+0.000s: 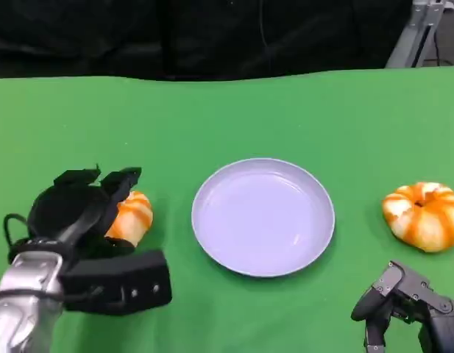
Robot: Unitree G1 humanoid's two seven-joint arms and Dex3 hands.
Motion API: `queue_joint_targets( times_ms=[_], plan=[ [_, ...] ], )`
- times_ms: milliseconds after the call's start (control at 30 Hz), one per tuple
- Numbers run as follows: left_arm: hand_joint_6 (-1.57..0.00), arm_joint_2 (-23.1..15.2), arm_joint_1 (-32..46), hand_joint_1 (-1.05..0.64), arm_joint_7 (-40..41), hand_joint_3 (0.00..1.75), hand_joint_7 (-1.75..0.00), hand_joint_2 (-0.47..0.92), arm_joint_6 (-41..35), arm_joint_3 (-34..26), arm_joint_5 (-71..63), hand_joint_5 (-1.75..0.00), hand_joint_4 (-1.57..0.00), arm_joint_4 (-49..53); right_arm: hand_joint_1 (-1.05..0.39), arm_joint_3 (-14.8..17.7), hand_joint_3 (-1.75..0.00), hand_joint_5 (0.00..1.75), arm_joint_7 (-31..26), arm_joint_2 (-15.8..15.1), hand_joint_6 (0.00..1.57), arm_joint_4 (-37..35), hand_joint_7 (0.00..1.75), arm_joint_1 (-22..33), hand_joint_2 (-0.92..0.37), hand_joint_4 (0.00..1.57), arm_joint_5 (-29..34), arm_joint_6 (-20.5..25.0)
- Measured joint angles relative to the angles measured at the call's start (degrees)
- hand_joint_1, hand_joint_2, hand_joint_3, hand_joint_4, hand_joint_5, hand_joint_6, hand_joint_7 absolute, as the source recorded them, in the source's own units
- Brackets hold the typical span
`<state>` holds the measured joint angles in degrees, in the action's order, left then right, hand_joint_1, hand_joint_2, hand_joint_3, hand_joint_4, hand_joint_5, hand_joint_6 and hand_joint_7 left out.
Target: Grasp the bread from the table and place it into the plate.
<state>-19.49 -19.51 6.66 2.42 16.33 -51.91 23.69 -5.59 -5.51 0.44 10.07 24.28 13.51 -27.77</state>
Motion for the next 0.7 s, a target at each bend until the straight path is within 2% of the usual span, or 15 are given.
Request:
queue_joint_targets(
  times_ms=[267,533,600,633,700],
  plan=[
    [-0.33,2.6,-10.0,-0.56,0.5,0.02,-0.01,0.92,-1.9,6.5,0.9,-0.18,-0.21,18.0,-0.04,0.0,-1.43,1.75,0.0,0.0,0.66,0.2,1.57,0.1,-0.41,0.82,0.0,0.0],
    [-0.33,2.8,-12.0,-0.56,2.1,0.01,-0.01,0.92,-1.3,8.7,2.9,-0.17,-0.21,21.6,-0.04,0.0,-1.42,1.75,0.0,0.0,0.66,0.2,1.56,0.1,-0.42,0.82,0.0,0.0],
    [-0.3,3.2,-12.9,-0.5,2.2,0.05,0.0,0.92,-1.1,9.2,3.4,-0.16,-0.21,23.4,-0.05,0.0,-1.42,1.75,-0.1,0.0,0.65,0.2,1.56,0.2,-0.43,0.82,0.0,0.0],
    [-0.34,4.0,-14.5,-0.45,1.0,0.05,-0.01,0.92,-1.0,9.4,4.2,-0.16,-0.25,26.5,-0.04,0.0,-1.42,1.75,-0.1,-0.1,0.65,0.2,1.56,0.2,-0.43,0.82,0.0,0.0],
    [-0.52,5.6,-17.9,-0.28,-1.0,0.05,-0.04,0.92,-0.7,9.8,5.9,-0.14,-0.5,32.0,-0.04,-0.1,-1.42,1.75,-0.1,0.0,0.65,0.3,1.56,0.2,-0.43,0.81,0.1,0.0]
  ],
)
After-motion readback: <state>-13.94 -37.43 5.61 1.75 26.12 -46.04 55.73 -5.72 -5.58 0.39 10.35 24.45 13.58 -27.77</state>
